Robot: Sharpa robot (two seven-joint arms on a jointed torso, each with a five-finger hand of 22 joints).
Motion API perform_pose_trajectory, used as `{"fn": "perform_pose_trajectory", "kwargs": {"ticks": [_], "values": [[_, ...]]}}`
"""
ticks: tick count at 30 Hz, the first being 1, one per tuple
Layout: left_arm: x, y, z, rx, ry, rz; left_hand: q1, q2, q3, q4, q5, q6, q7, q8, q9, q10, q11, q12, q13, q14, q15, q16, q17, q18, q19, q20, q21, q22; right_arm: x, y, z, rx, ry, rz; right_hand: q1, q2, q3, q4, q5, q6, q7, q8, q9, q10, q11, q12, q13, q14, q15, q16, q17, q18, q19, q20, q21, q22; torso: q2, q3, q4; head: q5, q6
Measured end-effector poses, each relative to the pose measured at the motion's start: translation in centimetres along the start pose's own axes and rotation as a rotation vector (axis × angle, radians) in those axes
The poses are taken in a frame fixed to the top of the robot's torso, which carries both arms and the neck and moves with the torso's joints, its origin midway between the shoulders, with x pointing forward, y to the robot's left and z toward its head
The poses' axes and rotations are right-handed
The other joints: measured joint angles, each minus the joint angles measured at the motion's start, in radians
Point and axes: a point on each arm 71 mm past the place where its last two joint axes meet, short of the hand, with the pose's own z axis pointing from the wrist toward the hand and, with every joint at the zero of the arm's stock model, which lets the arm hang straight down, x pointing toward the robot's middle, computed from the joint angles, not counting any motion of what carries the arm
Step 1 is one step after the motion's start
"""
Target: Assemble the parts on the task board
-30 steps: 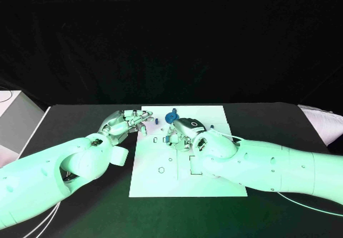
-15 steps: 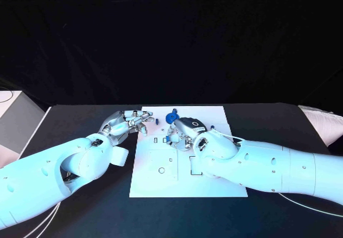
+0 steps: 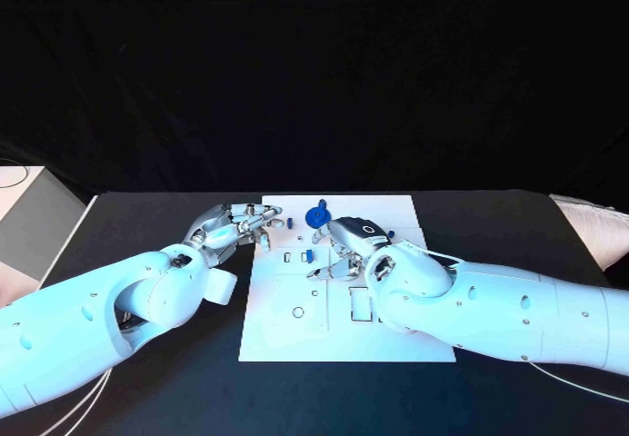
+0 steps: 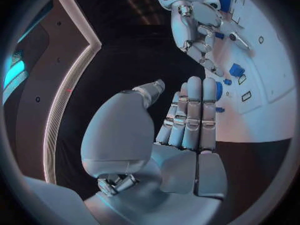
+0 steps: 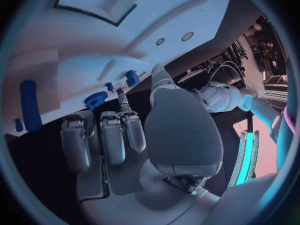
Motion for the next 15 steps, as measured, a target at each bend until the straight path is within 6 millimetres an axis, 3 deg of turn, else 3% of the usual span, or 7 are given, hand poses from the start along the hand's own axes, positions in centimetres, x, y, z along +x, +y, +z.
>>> {"fn": "perform_pose_trajectory", "kwargs": {"ticks": [3,6,7,9,12,14,15], "values": [[-0.2,0.3,0.1,-0.024,-0.005,0.027,-0.005,0.003,-0.038,-0.008,0.000,0.017,-0.013,0.052,0.023,0.025,-0.020,0.107,0.067,0.032,-0.018,0.082,0.054,0.000,0.043,-0.014,0.052,0.059,-0.7,-0.2,-0.8,-0.009,-0.005,0.015,0.009,0.009,0.001,0.000,-0.002,0.001,-0.001,0.000,0.000,0.000,0.000,0.000,0.000,0.000,0.000,0.000,0.000,0.000,0.000,0.000,0.000,0.000,-0.003,0.0014,-0.0024,0.003,0.002],[-0.4,0.6,0.3,-0.054,-0.008,0.058,-0.009,0.007,-0.075,-0.015,0.005,0.019,-0.031,0.116,0.052,0.016,-0.035,0.264,0.177,0.122,-0.036,0.254,0.230,-0.001,0.132,-0.032,0.136,0.173,-1.6,-0.5,-1.3,-0.013,-0.016,0.028,0.027,0.027,0.021,-0.004,-0.001,0.027,-0.006,0.010,0.003,0.000,0.000,0.000,0.000,0.000,0.000,0.000,0.000,0.000,0.000,0.000,0.000,0.000,-0.008,0.0030,-0.0048,0.007,0.003],[-0.5,0.7,0.3,-0.071,-0.009,0.075,-0.009,0.007,-0.088,-0.014,0.000,0.015,-0.036,0.149,0.070,0.000,-0.047,0.348,0.238,0.162,-0.041,0.323,0.313,-0.017,0.168,-0.038,0.169,0.220,-2.0,-0.7,-1.5,-0.016,-0.021,0.036,0.034,0.034,0.030,-0.004,0.009,0.034,-0.007,0.014,0.004,0.000,0.000,0.000,0.000,0.000,0.000,0.000,0.000,0.000,0.000,0.000,0.000,0.000,-0.010,0.0036,-0.0055,0.009,0.004],[-0.6,1.0,0.4,-0.103,-0.009,0.106,-0.025,0.023,-0.106,0.006,0.003,-0.002,-0.053,0.222,0.107,-0.063,-0.056,0.533,0.370,0.238,-0.051,0.445,0.465,-0.032,0.231,-0.046,0.229,0.309,-2.8,-1.1,-1.8,-0.019,-0.031,0.054,0.051,0.051,0.048,-0.005,0.032,0.048,-0.012,0.022,0.006,0.000,0.000,0.000,0.000,0.000,0.000,0.000,0.000,0.000,0.000,0.000,0.000,0.000,-0.015,0.0053,-0.0075,0.012,0.003],[-0.6,1.4,0.7,-0.164,-0.005,0.166,-0.046,0.044,-0.111,0.051,0.003,-0.014,-0.065,0.297,0.146,-0.087,-0.070,0.674,0.463,0.310,-0.059,0.542,0.604,-0.048,0.305,-0.055,0.289,0.409,-4.3,-2.0,-2.0,-0.018,-0.050,0.096,0.069,0.069,0.070,-0.007,0.077,0.065,-0.018,0.037,0.010,-0.002,-0.002,0.000,0.000,0.000,0.000,0.000,0.000,0.000,0.000,0.000,0.000,0.000,-0.023,0.0086,-0.0108,0.018,0.001],[-0.6,1.4,1.1,-0.205,-0.001,0.215,-0.053,0.049,-0.113,0.070,0.003,-0.014,-0.065,0.324,0.162,-0.089,-0.071,0.715,0.489,0.335,-0.063,0.574,0.651,-0.055,0.334,-0.058,0.312,0.449,-5.3,-2.7,-2.1,-0.013,-0.062,0.133,0.080,0.080,0.083,-0.008,0.112,0.067,-0.020,0.045,0.011,-0.001,-0.009,0.000,0.000,0.000,0.000,0.000,0.000,0.000,0.000,0.000,0.000,0.000,-0.029,0.0108,-0.0128,0.022,0.000],[-0.6,1.4,1.2,-0.224,0.001,0.237,-0.061,0.050,-0.115,0.085,0.003,-0.015,-0.074,0.347,0.175,-0.077,-0.078,0.767,0.538,0.344,-0.069,0.598,0.660,-0.063,0.361,-0.063,0.331,0.485,-5.8,-3.0,-2.0,-0.010,-0.068,0.150,0.082,0.082,0.087,-0.010,0.126,0.069,-0.022,0.045,0.012,0.000,-0.011,0.000,0.000,0.000,0.000,0.000,0.000,0.000,0.000,0.000,0.000,0.000,-0.032,0.0116,-0.0135,0.023,-0.001]]}}
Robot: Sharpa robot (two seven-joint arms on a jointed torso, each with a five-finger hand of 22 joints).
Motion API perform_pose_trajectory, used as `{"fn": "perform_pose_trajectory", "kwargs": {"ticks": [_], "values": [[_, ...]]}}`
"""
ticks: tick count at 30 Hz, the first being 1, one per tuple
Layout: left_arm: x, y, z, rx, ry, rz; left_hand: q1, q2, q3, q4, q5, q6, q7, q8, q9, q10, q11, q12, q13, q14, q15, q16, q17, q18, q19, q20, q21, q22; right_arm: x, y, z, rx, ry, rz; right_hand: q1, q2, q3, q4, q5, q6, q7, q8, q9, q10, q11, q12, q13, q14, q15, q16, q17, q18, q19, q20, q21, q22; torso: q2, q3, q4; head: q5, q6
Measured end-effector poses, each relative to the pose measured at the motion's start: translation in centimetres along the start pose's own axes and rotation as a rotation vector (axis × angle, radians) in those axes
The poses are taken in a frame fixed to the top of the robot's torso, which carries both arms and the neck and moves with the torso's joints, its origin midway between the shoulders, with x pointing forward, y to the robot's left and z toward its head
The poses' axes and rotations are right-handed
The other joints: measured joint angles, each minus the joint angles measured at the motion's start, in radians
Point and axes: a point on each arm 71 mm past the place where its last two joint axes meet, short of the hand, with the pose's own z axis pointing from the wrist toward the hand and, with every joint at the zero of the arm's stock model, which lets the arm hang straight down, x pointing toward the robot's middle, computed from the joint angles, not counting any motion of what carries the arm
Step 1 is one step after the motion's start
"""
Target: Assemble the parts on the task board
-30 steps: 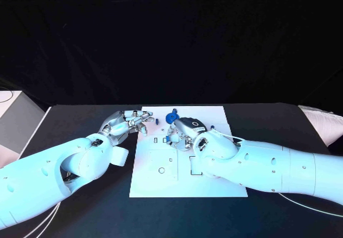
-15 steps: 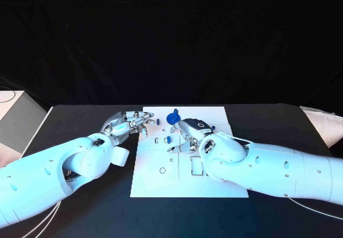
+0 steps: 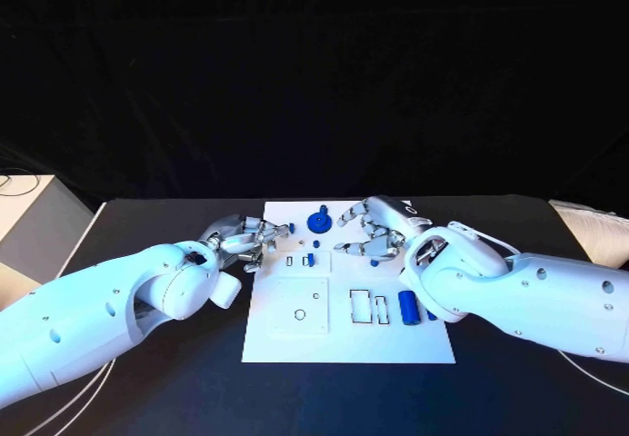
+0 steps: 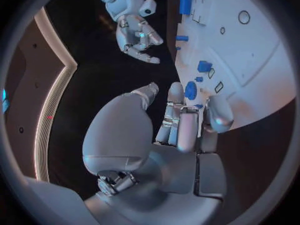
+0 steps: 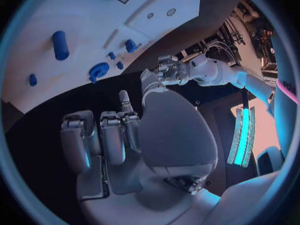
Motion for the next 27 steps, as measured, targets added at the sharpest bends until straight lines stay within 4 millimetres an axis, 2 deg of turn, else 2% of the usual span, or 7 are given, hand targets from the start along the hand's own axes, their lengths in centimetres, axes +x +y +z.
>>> {"fn": "perform_pose_trajectory", "kwargs": {"ticks": [1,5,8,12,18,21,27], "values": [[0.0,0.0,0.2,-0.017,0.001,0.022,-0.001,0.000,0.000,0.006,0.000,-0.003,-0.003,0.011,0.007,0.013,-0.003,0.027,0.027,0.002,-0.002,0.011,0.003,-0.007,0.012,-0.002,0.009,0.017,-0.5,-0.2,0.1,0.003,-0.006,0.016,0.000,0.000,0.000,0.000,0.009,0.002,-0.002,0.004,0.000,0.000,0.000,0.000,0.000,0.000,0.000,0.000,0.000,0.000,0.000,0.000,0.000,0.000,-0.003,0.0008,-0.0006,0.002,-0.002],[-0.1,-0.9,1.3,-0.092,0.010,0.127,-0.021,0.005,-0.005,0.046,0.000,-0.012,-0.012,0.063,0.044,0.066,-0.011,0.141,0.148,0.005,-0.005,0.048,0.004,-0.008,0.053,-0.012,0.040,0.076,-2.7,-1.5,0.5,0.028,-0.040,0.090,0.004,0.004,0.014,0.000,0.045,0.011,-0.004,0.016,0.003,0.000,0.000,0.000,0.000,0.000,-0.008,0.000,0.000,0.000,0.000,0.000,0.000,0.000,-0.014,0.0042,-0.0022,0.009,-0.006],[-0.1,-1.5,2.0,-0.131,0.019,0.187,-0.041,0.006,-0.010,0.051,0.000,-0.008,-0.018,0.091,0.066,0.091,-0.017,0.189,0.202,0.003,-0.008,0.062,0.004,-0.023,0.072,-0.016,0.053,0.103,-3.6,-2.5,0.7,0.054,-0.055,0.132,0.004,0.004,0.022,-0.003,0.066,0.011,-0.004,0.019,0.005,0.000,0.000,0.000,0.000,0.000,-0.008,0.000,0.000,0.000,0.000,0.000,0.000,0.000,-0.022,0.0067,-0.0034,0.014,-0.011],[-0.2,-2.2,3.1,-0.193,0.035,0.283,-0.073,0.017,-0.012,0.054,0.000,-0.008,-0.030,0.133,0.106,0.111,-0.026,0.231,0.252,0.002,-0.017,0.074,0.004,-0.023,0.084,-0.021,0.060,0.125,-4.6,-3.7,1.1,0.090,-0.077,0.176,0.004,0.004,0.025,0.000,0.074,0.011,-0.004,0.019,0.005,0.000,0.000,0.000,0.000,0.000,-0.008,0.000,0.000,0.000,0.000,0.000,0.000,0.000,-0.031,0.0102,-0.0045,0.018,-0.020],[0.2,-3.6,4.8,-0.260,0.079,0.430,-0.142,0.032,-0.019,0.059,0.000,-0.020,-0.041,0.175,0.169,0.113,-0.028,0.241,0.267,0.003,-0.022,0.075,0.004,-0.023,0.088,-0.025,0.063,0.134,-5.4,-5.4,1.5,0.138,-0.100,0.215,0.004,0.004,0.028,-0.003,0.079,0.011,-0.004,0.019,0.005,0.000,0.000,0.000,0.000,0.000,-0.008,0.000,0.000,0.000,-0.001,-0.006,0.000,0.000,-0.039,0.0142,-0.0034,0.021,-0.035],[0.5,-4.4,5.7,-0.290,0.111,0.506,-0.204,0.039,-0.044,0.059,0.000,-0.035,-0.041,0.179,0.199,0.109,-0.032,0.241,0.261,0.003,-0.022,0.075,0.004,-0.023,0.088,-0.025,0.063,0.134,-5.8,-6.1,1.8,0.158,-0.111,0.226,0.004,0.004,0.030,0.000,0.084,0.011,-0.004,0.019,0.005,0.000,0.000,0.000,0.000,0.000,-0.007,0.000,0.000,0.000,-0.001,-0.006,0.000,0.000,-0.043,0.0174,-0.0021,0.022,-0.042],[1.1,-4.7,7.1,-0.354,0.175,0.622,-0.234,0.049,-0.061,0.060,0.000,-0.042,-0.041,0.184,0.220,0.101,-0.028,0.241,0.257,0.003,-0.022,0.075,0.004,-0.023,0.088,-0.025,0.063,0.132,-6.0,-6.7,2.3,0.181,-0.111,0.239,0.004,0.004,0.030,0.000,0.089,0.001,-0.001,0.019,0.005,0.000,0.000,-0.005,0.000,0.000,-0.007,0.000,0.000,0.000,-0.001,-0.006,0.000,0.000,-0.049,0.0223,-0.0021,0.024,-0.052]]}}
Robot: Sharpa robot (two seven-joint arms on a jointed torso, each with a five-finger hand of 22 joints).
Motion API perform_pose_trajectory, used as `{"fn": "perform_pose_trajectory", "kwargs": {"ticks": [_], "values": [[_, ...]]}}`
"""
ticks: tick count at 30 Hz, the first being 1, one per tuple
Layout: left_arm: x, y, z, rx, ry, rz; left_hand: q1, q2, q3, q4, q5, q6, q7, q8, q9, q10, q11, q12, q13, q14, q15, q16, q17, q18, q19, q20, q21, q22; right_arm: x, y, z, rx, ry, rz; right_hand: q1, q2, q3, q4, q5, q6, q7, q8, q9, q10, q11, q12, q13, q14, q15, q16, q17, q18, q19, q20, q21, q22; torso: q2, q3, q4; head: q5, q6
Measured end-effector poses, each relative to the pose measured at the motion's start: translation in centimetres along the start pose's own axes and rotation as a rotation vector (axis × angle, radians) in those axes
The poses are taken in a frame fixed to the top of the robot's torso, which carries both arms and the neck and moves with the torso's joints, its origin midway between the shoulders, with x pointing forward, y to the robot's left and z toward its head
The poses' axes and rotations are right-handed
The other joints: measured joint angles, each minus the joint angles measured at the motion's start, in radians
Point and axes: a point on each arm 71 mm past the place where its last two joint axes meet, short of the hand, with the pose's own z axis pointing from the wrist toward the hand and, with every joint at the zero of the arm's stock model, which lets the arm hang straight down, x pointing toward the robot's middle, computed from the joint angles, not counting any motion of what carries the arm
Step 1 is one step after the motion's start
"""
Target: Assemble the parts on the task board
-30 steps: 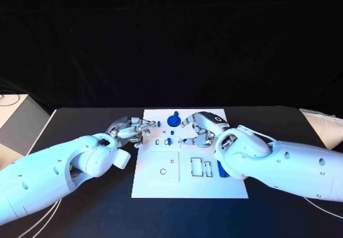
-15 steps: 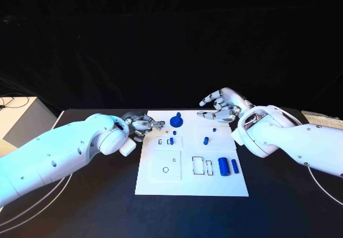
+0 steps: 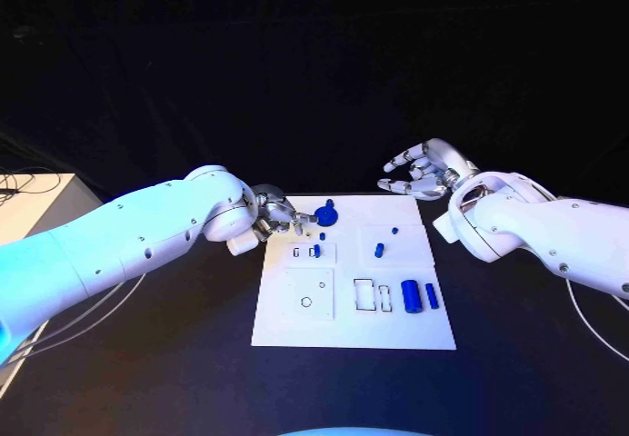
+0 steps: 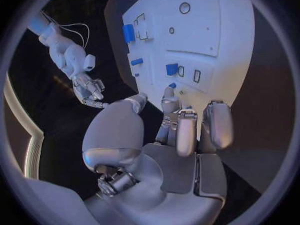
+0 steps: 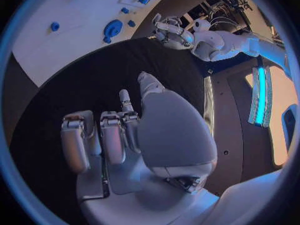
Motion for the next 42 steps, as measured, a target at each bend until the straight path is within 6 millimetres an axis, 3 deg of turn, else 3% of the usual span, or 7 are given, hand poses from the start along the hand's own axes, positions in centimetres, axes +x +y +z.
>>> {"fn": "perform_pose_trajectory", "kwargs": {"ticks": [5,9,22,42], "values": [[0.1,-0.8,1.0,-0.041,0.057,0.081,-0.006,0.006,-0.008,0.000,0.000,-0.011,0.004,-0.001,0.008,-0.019,0.001,-0.017,-0.018,0.000,0.000,-0.004,0.000,0.000,-0.003,-0.003,0.000,-0.015,-0.1,-0.3,0.3,0.015,0.003,0.002,0.000,0.000,0.003,-0.003,0.000,0.000,0.000,0.000,0.000,0.000,0.000,0.000,0.000,0.000,0.000,0.000,0.000,0.000,0.000,0.000,0.000,0.000,-0.001,0.0039,-0.0005,-0.001,-0.005],[0.3,-1.4,1.6,-0.061,0.086,0.122,-0.006,0.006,-0.008,0.000,0.000,-0.013,0.005,-0.006,0.012,-0.019,0.002,-0.017,-0.020,0.000,0.000,-0.004,0.000,0.000,-0.004,-0.004,0.000,-0.015,-0.1,-0.3,0.6,0.022,0.005,0.003,0.000,0.000,0.003,-0.003,0.000,-0.003,0.003,0.000,0.000,0.000,0.000,0.000,0.000,0.000,0.000,0.000,0.000,0.000,0.000,0.000,0.000,0.000,0.000,0.0039,-0.0011,-0.003,-0.006],[0.8,-2.3,3.0,-0.114,0.137,0.210,0.015,0.026,0.003,-0.008,0.000,-0.023,0.009,-0.024,0.024,-0.032,0.007,-0.028,-0.032,0.000,0.000,-0.004,0.000,0.000,-0.008,0.000,0.000,-0.014,-0.1,-0.4,1.1,0.038,0.007,0.001,0.000,0.000,0.003,-0.003,0.004,-0.010,0.003,0.000,-0.001,0.000,0.000,-0.009,0.000,0.000,0.000,-0.004,0.000,0.000,0.000,0.000,0.000,0.000,0.006,0.0002,-0.0005,-0.010,-0.009],[1.8,-2.6,3.7,-0.138,0.176,0.260,0.018,0.022,0.004,-0.007,0.000,-0.023,0.009,-0.024,0.025,-0.039,0.007,-0.034,-0.041,0.000,0.000,-0.004,0.000,0.000,-0.011,0.004,-0.004,-0.018,0.0,-0.3,1.2,0.047,0.009,0.002,0.000,0.000,0.006,0.000,0.010,-0.010,0.003,0.000,-0.001,0.000,0.000,-0.009,0.000,0.000,0.000,-0.004,0.000,0.000,0.000,0.000,0.000,0.000,0.011,-0.0026,-0.0014,-0.015,-0.017]]}}
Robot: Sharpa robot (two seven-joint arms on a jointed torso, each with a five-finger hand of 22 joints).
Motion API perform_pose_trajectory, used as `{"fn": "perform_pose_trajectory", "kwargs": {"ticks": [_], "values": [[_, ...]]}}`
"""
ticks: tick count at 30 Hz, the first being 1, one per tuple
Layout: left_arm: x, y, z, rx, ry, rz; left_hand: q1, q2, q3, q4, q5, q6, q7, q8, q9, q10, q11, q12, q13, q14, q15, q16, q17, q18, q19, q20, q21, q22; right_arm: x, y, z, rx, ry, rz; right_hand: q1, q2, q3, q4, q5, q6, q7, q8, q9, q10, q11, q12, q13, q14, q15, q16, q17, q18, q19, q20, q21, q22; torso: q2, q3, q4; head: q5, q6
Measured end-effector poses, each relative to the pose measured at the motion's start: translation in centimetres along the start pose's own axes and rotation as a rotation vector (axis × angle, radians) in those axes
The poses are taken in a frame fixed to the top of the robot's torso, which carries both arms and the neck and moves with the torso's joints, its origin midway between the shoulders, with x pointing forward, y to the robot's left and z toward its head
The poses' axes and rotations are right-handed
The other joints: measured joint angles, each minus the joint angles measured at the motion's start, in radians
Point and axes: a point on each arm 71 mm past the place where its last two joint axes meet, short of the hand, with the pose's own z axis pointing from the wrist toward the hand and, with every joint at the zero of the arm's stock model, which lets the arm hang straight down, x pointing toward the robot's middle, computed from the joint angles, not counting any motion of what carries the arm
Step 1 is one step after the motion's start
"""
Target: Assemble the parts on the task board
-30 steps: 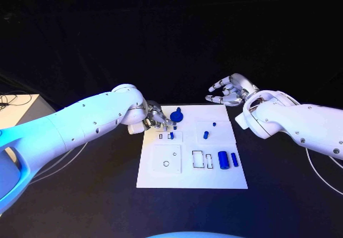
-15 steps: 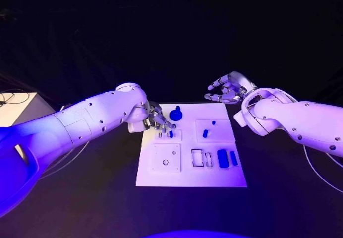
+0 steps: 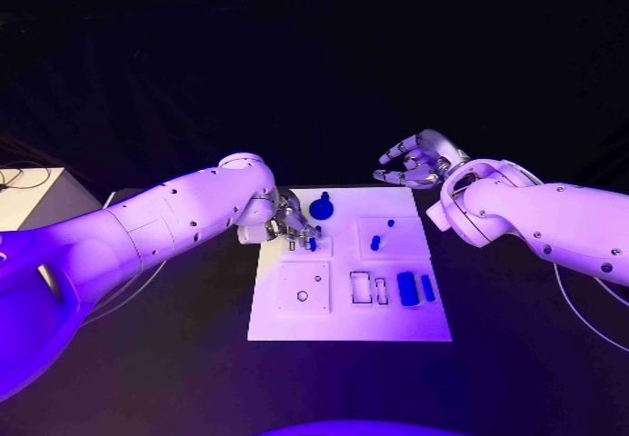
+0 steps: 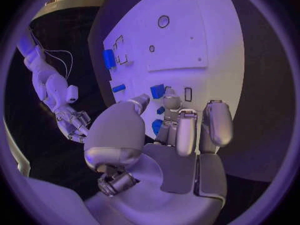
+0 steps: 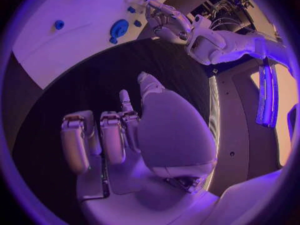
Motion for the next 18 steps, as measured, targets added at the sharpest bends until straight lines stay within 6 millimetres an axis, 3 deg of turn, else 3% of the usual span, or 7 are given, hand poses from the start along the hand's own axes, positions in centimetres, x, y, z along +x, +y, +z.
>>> {"fn": "perform_pose_trajectory", "kwargs": {"ticks": [18], "values": [[0.26,-0.33,0.17,0.003,0.006,0.004,0.025,-0.006,0.021,-0.004,0.000,-0.004,0.004,-0.008,0.010,-0.011,0.004,-0.004,-0.009,0.000,0.000,0.000,0.000,0.000,-0.003,0.003,0.000,-0.002,0.22,0.15,0.10,0.003,0.008,0.000,0.000,0.000,0.000,0.000,0.000,0.000,0.000,0.000,0.000,0.000,0.000,0.000,0.001,0.000,0.000,0.000,0.001,0.000,0.000,0.000,0.000,0.000,0.001,-0.0008,-0.0002,0.002,-0.003]]}}
